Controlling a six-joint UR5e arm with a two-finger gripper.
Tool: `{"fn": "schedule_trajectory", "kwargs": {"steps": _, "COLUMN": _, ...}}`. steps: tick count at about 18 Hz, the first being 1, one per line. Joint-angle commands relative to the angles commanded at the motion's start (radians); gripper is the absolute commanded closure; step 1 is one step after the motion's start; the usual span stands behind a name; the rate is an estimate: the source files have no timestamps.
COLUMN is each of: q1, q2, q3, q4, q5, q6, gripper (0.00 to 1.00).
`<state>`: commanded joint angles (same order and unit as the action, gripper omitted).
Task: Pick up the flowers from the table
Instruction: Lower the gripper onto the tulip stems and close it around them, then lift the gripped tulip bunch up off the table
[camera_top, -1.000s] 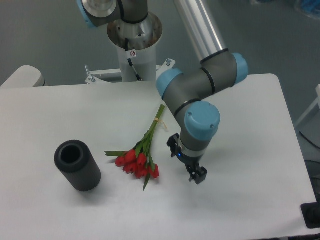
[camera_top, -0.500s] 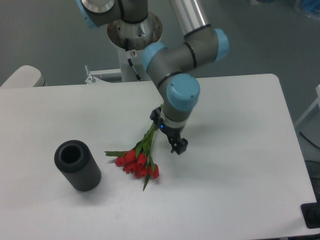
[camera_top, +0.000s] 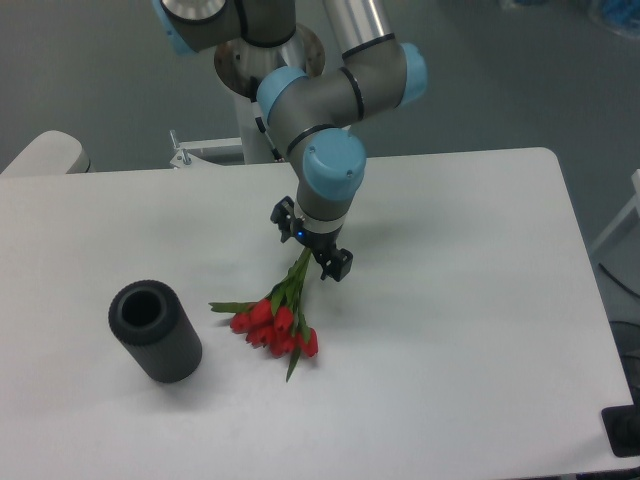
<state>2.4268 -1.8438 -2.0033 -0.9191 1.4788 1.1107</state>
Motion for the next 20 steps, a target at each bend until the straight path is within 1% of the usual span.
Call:
{"fn": "schedule_trajectory", "kwargs": {"steps": 4, "q1": -0.003, "q2": -0.008, "q3": -0.015, "q4": 0.014, "q5": 0.021, "q6": -0.019, "gripper": 0.00}}
{"fn": "schedule_trajectory", "kwargs": {"steps": 6, "q1": -0.024, "q2": -0.017, "q3": -0.020, "q4": 0.032, "q5": 0.046, "q6": -0.035, "gripper": 0.00}}
{"fn": "schedule_trajectory", "kwargs": {"steps": 8, "q1": -0.037, "q2": -0.029, "q3": -0.018, "q4": 0.046, "q5": 0.067, "q6": -0.083, "gripper": 0.00}}
{"fn": "schedule_trajectory", "kwargs": {"steps": 11, "q1": -0.058, "q2": -0.043, "q3": -0.014, "q4": 0.046, "q5": 0.086, "q6": -0.109, "gripper": 0.00}}
{"fn": "schedule_trajectory", "kwargs": {"steps": 12, "q1": -0.061, "q2": -0.049, "q3": -0.012, "q4": 0.046, "q5": 0.086, "q6": -0.111, "gripper": 0.06}}
{"fn": "schedule_trajectory", "kwargs": {"steps": 14, "q1": -0.061, "q2": -0.049, "q3": -0.012, "q4": 0.046, "q5": 0.086, "q6": -0.111, "gripper": 0.30}}
{"fn": "schedule_trajectory", "kwargs": {"steps": 17, "q1": -0.061, "q2": -0.049, "q3": -0.009, "q4": 0.046, "q5": 0.087, "q6": -0.111, "gripper": 0.62}}
{"fn": "schedule_trajectory", "kwargs": {"steps": 18, "q1": -0.061, "q2": -0.048, "q3": -0.008, "q4": 0.045, "q5": 0.089, "q6": -0.111, "gripper": 0.70}}
{"fn": "schedule_trajectory", "kwargs": {"steps": 20, "q1": -0.060, "q2": -0.045, "q3": -0.003, "q4": 0.045, "q5": 0.090, "q6": -0.109, "gripper": 0.78}}
